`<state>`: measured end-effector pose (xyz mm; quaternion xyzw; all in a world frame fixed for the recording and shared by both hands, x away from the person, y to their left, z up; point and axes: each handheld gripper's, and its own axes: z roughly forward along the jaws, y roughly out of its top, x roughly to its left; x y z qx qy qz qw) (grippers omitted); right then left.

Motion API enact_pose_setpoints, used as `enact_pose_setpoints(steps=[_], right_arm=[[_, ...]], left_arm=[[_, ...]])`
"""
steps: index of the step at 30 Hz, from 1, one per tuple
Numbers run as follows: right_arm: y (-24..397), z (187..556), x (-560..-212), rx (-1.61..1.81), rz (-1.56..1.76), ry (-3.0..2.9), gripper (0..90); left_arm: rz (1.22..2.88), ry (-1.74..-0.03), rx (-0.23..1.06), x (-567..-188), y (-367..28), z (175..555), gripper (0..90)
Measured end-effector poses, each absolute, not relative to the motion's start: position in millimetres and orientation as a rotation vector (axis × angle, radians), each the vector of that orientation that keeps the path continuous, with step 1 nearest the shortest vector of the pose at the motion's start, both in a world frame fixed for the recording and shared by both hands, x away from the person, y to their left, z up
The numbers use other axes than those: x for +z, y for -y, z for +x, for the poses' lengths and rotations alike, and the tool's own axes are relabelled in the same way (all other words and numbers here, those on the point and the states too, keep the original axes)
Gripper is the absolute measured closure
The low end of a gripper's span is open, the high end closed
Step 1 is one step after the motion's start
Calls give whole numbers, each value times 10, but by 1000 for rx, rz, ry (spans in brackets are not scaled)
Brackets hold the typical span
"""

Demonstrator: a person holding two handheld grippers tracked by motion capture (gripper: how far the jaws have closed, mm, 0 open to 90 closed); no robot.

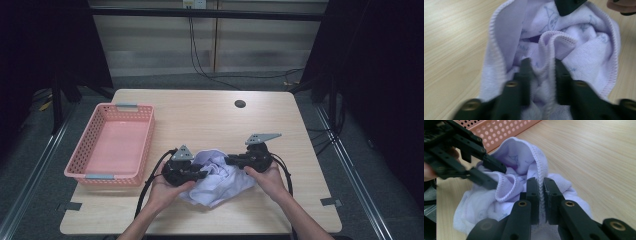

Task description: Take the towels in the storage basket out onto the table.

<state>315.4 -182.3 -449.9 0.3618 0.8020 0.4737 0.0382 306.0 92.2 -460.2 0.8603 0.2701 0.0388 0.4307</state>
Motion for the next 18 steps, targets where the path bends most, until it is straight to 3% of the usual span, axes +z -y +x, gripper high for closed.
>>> enact_pose_setpoints(steps=[3, 11, 18], right_arm=[[1844, 3165, -4486, 1440, 1125, -2448, 839], [2205, 3233, -4198, 1474, 1253, -2196, 845], [2416, 3290, -3699, 1543, 1245, -2028, 847]], left_arm=[[2064, -724, 81, -4524, -1025, 3096, 821], [1853, -790, 128, -4066, -1469, 3204, 832], [1746, -748, 177, -3587, -1545, 3270, 833]])
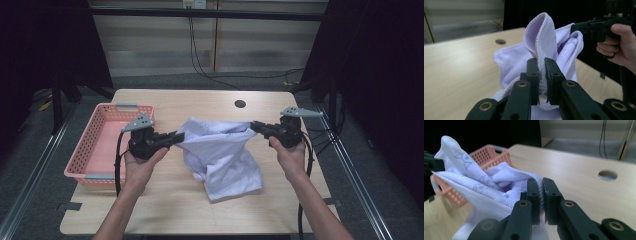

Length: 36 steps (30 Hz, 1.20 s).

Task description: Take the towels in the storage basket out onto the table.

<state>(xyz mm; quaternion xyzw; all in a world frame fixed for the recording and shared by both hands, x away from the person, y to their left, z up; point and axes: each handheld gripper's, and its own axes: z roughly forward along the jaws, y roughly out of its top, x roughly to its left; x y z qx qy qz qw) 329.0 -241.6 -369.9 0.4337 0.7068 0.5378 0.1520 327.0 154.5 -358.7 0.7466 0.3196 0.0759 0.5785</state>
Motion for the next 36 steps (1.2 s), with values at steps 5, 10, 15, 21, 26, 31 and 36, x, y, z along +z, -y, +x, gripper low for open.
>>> enact_pose_setpoints(steps=[5, 10, 15, 21, 26, 31, 36], right_arm=[[2431, 3392, -3255, 1567, 1206, -1924, 848], [2408, 3573, -2837, 1565, 1168, -1853, 849], [2367, 3738, -2467, 1585, 1130, -1804, 851], [2349, 3625, -2279, 1641, 1055, -1777, 853], [2400, 3499, -2859, 1618, 1141, -1887, 854], [2476, 3357, -3472, 1575, 1218, -1986, 855], [2591, 3196, -3867, 1575, 1277, -2054, 855]], left_arm=[[1707, -725, 246, -3226, -1502, 3406, 833], [1654, -722, 291, -2917, -1496, 3569, 834], [1617, -691, 366, -2602, -1512, 3651, 834], [1642, -651, 375, -2556, -1554, 3437, 832], [1728, -646, 234, -3136, -1524, 3260, 824], [1786, -673, 131, -3668, -1465, 3081, 819], [1867, -661, 28, -4028, -1375, 2856, 752]])
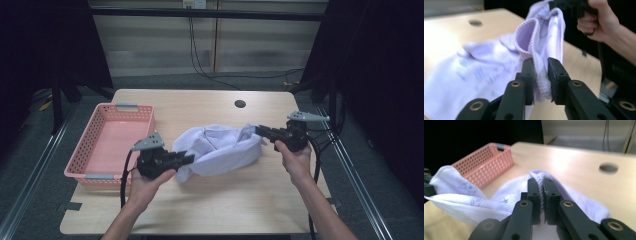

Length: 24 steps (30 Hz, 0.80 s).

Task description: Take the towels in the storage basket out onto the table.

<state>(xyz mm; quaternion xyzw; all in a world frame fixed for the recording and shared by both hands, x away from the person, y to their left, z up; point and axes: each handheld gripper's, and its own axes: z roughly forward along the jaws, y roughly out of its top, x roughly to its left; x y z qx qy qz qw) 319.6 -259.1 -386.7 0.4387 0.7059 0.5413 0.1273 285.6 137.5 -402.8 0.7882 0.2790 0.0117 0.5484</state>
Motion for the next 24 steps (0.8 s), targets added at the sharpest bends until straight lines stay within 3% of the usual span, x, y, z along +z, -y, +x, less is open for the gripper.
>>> enact_pose_setpoints(steps=[8, 12, 18, 20, 22, 24], right_arm=[[2815, 3032, -4397, 1416, 1385, -2126, 855], [2928, 3123, -4603, 1358, 1438, -2133, 856], [3018, 3359, -4770, 1300, 1446, -2147, 850], [3026, 3370, -4802, 1302, 1463, -2154, 794], [3030, 3347, -4784, 1299, 1457, -2154, 620], [3046, 3292, -4728, 1293, 1463, -2131, 525]], left_arm=[[1944, -642, -95, -4348, -1315, 2677, 504], [1947, -674, -70, -4392, -1378, 2770, 480], [1977, -747, -101, -4680, -1449, 3032, 557], [2008, -734, -139, -4781, -1440, 3033, 549], [2050, -716, -142, -4830, -1406, 2989, 498], [2063, -705, -155, -4862, -1365, 2938, 498]])
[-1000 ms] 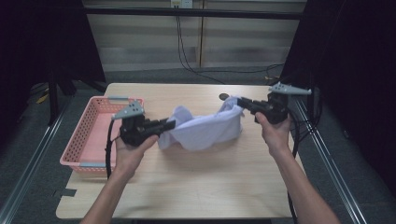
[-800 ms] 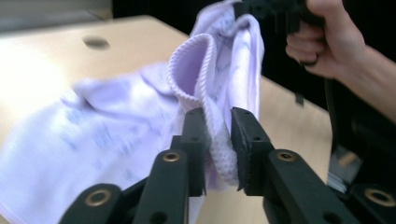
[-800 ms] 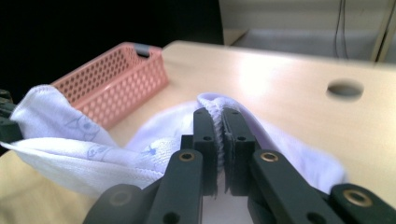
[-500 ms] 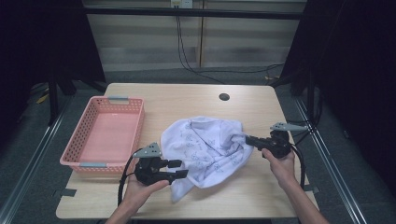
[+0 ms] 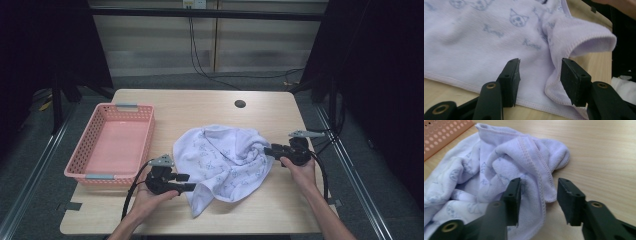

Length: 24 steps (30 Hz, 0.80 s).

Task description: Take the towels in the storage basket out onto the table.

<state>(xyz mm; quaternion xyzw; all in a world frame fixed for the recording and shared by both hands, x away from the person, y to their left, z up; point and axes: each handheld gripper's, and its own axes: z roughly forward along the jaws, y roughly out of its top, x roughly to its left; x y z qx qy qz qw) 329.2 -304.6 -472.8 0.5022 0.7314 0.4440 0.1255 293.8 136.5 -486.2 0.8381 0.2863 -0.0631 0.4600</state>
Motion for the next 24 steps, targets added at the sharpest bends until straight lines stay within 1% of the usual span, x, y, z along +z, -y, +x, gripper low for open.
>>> enact_pose_setpoints(steps=[2, 4, 5, 6, 8, 9, 10, 12, 16, 19, 21, 23, 24], right_arm=[[3057, 3204, -4658, 1274, 1443, -2117, 445], [3038, 3098, -4565, 1245, 1445, -2125, 398], [3015, 3016, -4506, 1242, 1422, -2129, 392], [3005, 2964, -4475, 1259, 1400, -2131, 393], [2963, 2847, -4420, 1289, 1366, -2140, 389], [2928, 2794, -4409, 1309, 1348, -2155, 389], [2883, 2745, -4408, 1333, 1336, -2175, 389], [2755, 2676, -4439, 1348, 1292, -2234, 395], [2424, 2612, -4541, 1383, 1228, -2369, 393], [2173, 2576, -4554, 1416, 1157, -2447, 381], [2011, 2557, -4543, 1434, 1123, -2475, 363], [1915, 2571, -4550, 1452, 1099, -2491, 360], [1868, 2585, -4562, 1448, 1087, -2503, 344]], left_arm=[[2083, -676, -179, -4897, -1311, 2907, 499], [2141, -648, -211, -4956, -1199, 2866, 522], [2172, -643, -193, -4973, -1156, 2848, 598], [2213, -648, -152, -4998, -1098, 2820, 649], [2228, -616, -148, -5002, -1029, 2794, 759], [2244, -618, -120, -4994, -1003, 2778, 802], [2244, -620, -116, -4992, -982, 2761, 836], [2259, -611, -103, -4983, -945, 2726, 858], [2254, -588, -141, -4996, -794, 2637, 863], [2268, -538, -187, -4983, -667, 2544, 842], [2273, -529, -177, -4958, -636, 2503, 733], [2260, -518, -176, -4933, -667, 2501, 665], [2248, -518, -175, -4906, -724, 2518, 623]])
